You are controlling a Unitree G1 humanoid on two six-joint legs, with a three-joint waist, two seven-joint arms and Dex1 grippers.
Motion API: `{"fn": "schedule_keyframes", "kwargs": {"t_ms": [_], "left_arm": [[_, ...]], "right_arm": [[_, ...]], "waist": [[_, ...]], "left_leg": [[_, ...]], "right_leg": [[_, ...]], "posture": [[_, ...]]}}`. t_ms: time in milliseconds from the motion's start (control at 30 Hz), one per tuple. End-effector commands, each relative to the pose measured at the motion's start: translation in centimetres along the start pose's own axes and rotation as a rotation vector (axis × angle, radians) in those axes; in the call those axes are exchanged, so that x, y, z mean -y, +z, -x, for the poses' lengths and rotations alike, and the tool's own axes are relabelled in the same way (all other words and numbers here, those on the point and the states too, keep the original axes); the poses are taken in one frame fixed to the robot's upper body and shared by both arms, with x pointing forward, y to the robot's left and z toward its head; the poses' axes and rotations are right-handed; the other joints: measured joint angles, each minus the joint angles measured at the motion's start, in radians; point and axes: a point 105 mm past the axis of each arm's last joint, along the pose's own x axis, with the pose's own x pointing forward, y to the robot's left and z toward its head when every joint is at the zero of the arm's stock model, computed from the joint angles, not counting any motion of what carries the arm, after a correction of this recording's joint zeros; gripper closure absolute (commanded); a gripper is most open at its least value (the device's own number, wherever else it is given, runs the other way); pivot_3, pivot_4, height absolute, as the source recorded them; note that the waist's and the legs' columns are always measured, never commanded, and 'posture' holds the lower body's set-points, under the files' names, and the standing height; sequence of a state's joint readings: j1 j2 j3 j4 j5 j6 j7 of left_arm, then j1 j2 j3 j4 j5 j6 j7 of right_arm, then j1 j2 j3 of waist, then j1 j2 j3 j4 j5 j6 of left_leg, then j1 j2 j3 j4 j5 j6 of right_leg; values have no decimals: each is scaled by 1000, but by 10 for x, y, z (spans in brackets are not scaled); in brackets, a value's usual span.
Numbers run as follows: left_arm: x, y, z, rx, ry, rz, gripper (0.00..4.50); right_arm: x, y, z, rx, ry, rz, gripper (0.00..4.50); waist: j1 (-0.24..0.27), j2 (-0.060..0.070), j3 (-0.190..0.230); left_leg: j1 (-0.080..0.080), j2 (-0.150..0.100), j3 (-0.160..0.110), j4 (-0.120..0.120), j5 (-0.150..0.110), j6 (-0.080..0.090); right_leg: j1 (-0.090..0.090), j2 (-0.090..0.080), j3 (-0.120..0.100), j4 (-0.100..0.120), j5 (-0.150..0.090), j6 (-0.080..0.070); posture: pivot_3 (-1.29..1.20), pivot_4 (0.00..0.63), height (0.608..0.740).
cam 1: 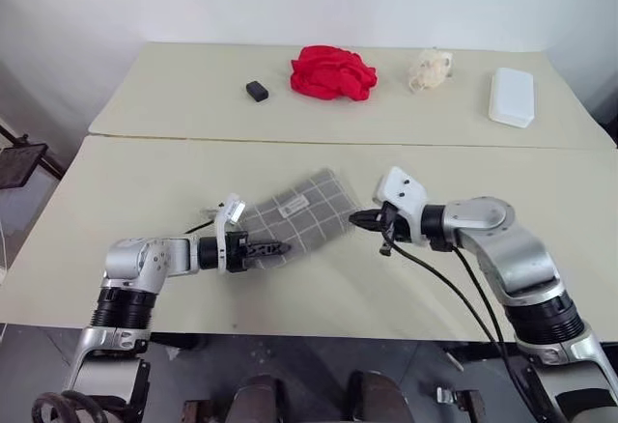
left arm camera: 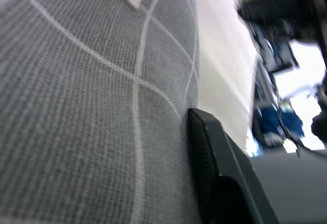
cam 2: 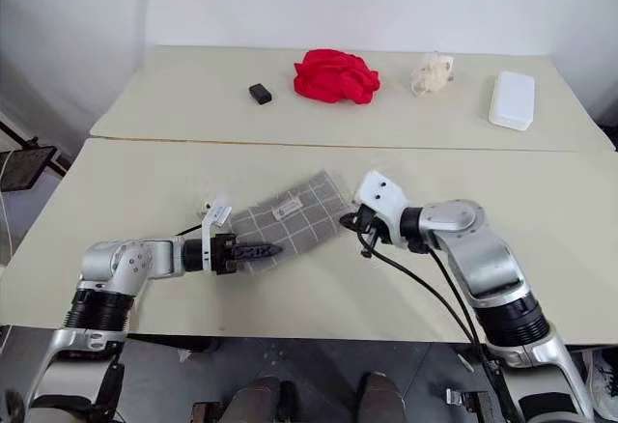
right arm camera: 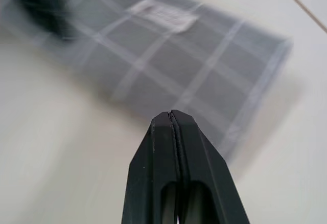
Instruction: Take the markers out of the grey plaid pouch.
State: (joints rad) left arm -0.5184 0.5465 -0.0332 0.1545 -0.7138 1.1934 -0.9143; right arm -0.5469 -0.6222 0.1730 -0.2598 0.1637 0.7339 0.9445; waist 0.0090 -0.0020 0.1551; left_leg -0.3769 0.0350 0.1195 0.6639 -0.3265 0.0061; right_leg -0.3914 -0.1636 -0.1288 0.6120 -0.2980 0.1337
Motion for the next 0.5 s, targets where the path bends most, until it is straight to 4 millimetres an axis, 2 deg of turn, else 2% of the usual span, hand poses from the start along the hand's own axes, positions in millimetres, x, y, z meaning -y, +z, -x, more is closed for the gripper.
{"fn": "schedule_keyframes", "kwargs": {"t_ms": [33,100,200,367,433,500], "left_arm": [[25,-16,-6,-103,-174,27,4452],[29,-19,-5,-130,-203,23,4497],[25,-19,-7,-142,-190,5,4497],[9,-15,-8,-107,-120,-11,4497],[1,-10,-5,-67,-67,-24,3849],[3,-10,-1,-59,-80,-28,3308]], "right_arm": [[1,23,10,54,-20,45,4500],[-3,27,10,61,-9,39,4500],[-13,25,0,51,9,20,4500],[-25,-5,-16,-51,14,-3,4500],[-28,-20,-17,-106,15,0,4500],[-28,-28,-17,-133,12,-7,4500]], "waist": [[-6,-1,1],[-11,-1,2],[-12,-2,3],[-9,-3,3],[-8,-3,3],[-12,-4,3]], "left_leg": [[-1,0,0,0,0,0],[-1,1,0,0,0,0],[-2,2,0,0,0,0],[-2,2,0,0,0,0],[-2,2,0,1,0,0],[-2,2,0,2,0,0]], "right_leg": [[0,0,0,0,0,0],[-1,0,0,0,0,0],[-1,1,0,-1,0,0],[-1,2,0,-1,0,0],[-1,1,-1,-1,0,0],[-1,1,0,-1,0,0]], "posture": [[0,150,740],[0,150,740],[0,150,740],[0,150,740],[0,150,740],[0,150,740]]}}
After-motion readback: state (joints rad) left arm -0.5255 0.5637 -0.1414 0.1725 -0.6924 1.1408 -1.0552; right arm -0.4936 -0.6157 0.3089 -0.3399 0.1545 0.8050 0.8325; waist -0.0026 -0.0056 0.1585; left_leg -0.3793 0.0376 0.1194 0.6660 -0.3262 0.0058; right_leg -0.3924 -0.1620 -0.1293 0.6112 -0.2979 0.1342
